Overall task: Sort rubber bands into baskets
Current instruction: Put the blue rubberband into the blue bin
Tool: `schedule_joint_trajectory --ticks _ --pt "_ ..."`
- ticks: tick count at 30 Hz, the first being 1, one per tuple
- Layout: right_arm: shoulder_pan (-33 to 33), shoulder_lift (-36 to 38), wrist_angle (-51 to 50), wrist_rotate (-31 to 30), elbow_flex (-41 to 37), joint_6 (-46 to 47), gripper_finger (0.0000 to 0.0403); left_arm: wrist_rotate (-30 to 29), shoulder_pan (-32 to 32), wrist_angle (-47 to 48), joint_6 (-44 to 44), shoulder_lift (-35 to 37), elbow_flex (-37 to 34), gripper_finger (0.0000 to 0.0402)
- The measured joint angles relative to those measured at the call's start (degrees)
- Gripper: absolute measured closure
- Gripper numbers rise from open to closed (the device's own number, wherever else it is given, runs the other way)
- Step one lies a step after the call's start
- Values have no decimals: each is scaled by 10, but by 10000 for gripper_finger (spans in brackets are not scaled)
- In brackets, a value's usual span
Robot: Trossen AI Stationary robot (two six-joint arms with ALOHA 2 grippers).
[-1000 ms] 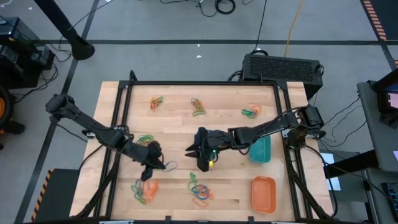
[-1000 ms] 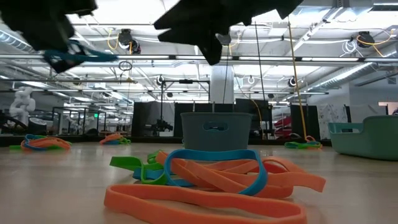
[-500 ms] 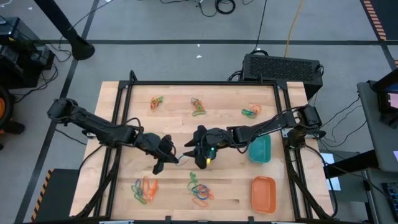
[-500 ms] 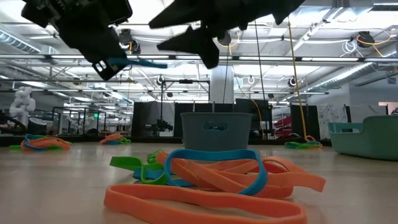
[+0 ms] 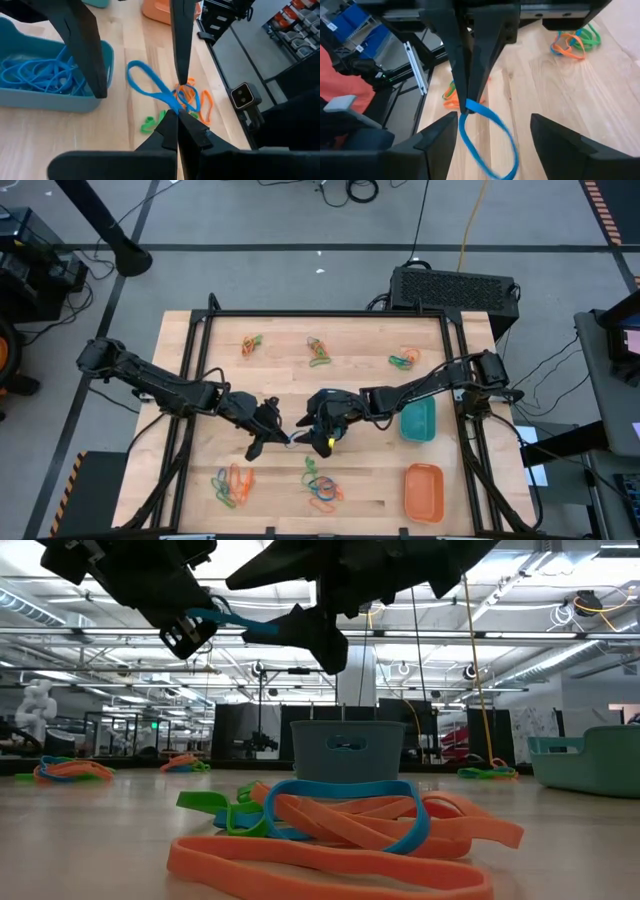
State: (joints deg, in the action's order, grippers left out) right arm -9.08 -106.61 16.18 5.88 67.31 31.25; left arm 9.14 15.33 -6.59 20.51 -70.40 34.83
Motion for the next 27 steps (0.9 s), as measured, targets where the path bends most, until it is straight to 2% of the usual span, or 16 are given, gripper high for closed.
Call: schedule_joint_trajectory --ticks 5,13,21,27 --pt "0 0 -2 5 0 -2 185 1 0 -4 0 0 0 401" --pt "0 0 -10 4 0 -4 303 1 0 -9 1 0 0 401" --pt "0 0 -10 5 0 -19 388 0 0 -20 1 0 0 390" --pt "0 0 -10 17 0 -26 401 -11 0 -15 1 0 0 357"
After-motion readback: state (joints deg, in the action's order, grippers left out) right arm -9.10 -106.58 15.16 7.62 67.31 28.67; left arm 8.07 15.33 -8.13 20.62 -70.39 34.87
